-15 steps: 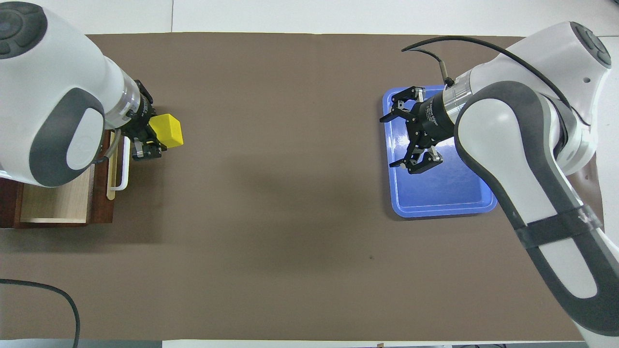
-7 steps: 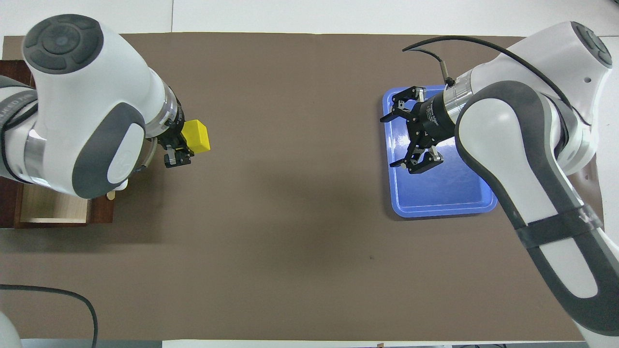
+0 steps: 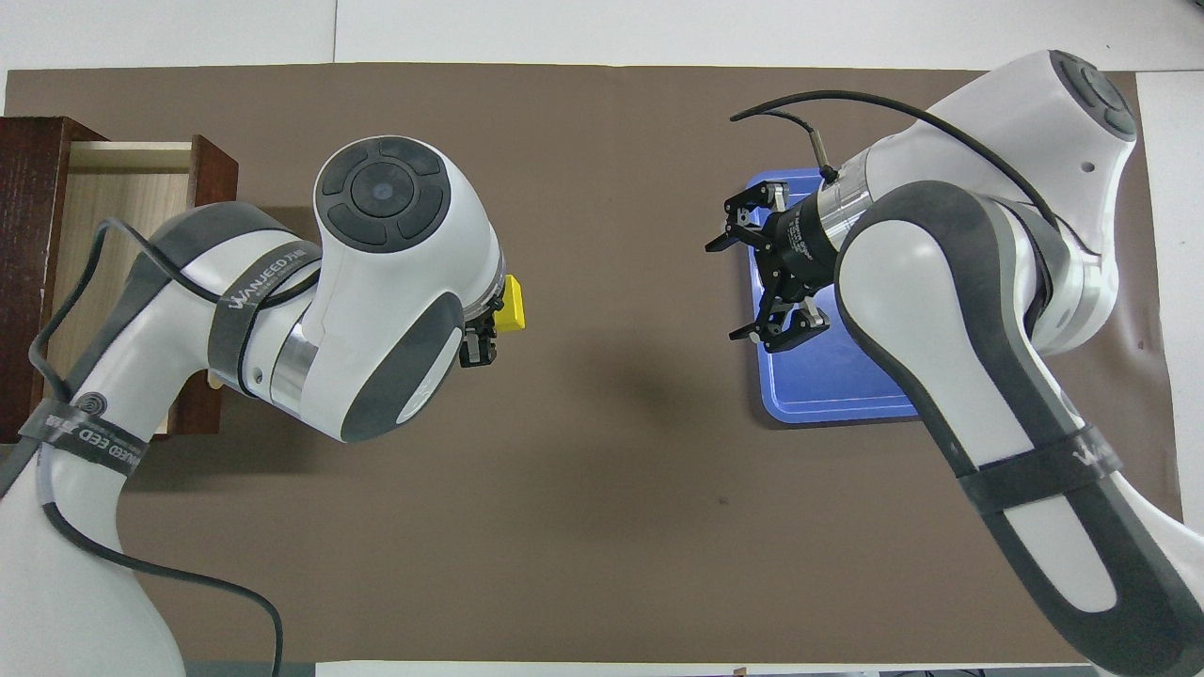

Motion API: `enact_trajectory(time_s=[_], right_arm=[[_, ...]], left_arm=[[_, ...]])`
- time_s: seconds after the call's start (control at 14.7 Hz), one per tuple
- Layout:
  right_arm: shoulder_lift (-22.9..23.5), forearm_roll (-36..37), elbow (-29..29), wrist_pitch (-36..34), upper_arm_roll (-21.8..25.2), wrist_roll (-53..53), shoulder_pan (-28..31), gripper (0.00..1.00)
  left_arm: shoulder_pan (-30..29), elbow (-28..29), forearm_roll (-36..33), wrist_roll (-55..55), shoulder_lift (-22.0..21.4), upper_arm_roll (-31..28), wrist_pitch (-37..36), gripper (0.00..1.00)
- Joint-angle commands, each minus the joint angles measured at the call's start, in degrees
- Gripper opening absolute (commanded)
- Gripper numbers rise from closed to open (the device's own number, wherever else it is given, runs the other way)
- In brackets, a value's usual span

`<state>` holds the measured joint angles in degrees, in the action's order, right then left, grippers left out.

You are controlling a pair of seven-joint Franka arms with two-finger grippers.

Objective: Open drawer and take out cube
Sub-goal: 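Carry the cube toward center while the right gripper reaches toward it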

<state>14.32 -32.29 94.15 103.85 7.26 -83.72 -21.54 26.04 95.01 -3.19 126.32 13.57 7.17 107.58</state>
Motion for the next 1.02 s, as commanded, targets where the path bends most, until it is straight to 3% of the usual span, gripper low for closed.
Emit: enact_trajectory(time_s=[0.0,0.2,0.95], right_arm=[[-0.17,0.83,0.16,1.79,-0.05,0.75,-1.58,1.0],[2.19,-0.13,-2.03,1.61,-0.05,0.14,-3.42,1.0],[16.08,-2.24,-19.86,2.23,-0.22,-10.92,-6.59,1.0]], left_arm=[[0.76,1.93,0.02,0.59,-0.65,-0.93,2.71,0.0],[0.94,2.38,0.02,0.59,-0.82,-0.93,2.81,0.0],[2.35,2.2,0.2,5.25,-0.65,-0.93,5.44,0.0]])
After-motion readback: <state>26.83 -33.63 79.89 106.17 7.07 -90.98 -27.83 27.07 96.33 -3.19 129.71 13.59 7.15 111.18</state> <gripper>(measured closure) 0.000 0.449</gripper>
